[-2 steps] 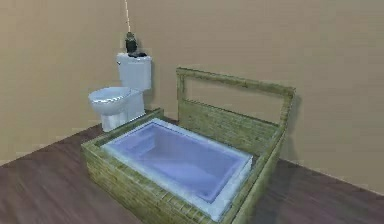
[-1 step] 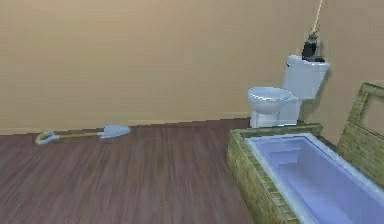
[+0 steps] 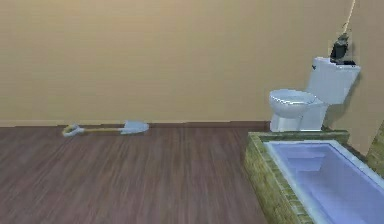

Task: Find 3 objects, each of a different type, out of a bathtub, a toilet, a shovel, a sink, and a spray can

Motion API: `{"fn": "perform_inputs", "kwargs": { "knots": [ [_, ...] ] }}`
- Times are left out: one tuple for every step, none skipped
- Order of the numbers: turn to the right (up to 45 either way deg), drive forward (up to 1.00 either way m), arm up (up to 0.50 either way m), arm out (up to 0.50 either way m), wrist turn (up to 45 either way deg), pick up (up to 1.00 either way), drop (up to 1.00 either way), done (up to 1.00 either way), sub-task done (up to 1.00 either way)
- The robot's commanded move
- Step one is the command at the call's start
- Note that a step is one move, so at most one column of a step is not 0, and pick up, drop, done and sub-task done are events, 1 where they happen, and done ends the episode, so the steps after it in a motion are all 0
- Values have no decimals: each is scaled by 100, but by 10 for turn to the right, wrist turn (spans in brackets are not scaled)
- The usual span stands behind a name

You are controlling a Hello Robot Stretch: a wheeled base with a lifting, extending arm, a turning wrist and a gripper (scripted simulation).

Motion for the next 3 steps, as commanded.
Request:
{"fn": "perform_inputs", "kwargs": {
  "knots": [
    [0,100,0,0,0,0,0,0,0],
    [-60,0,0,0,0,0,0,0,0],
    [0,80,0,0,0,0,0,0,0]
  ]
}}
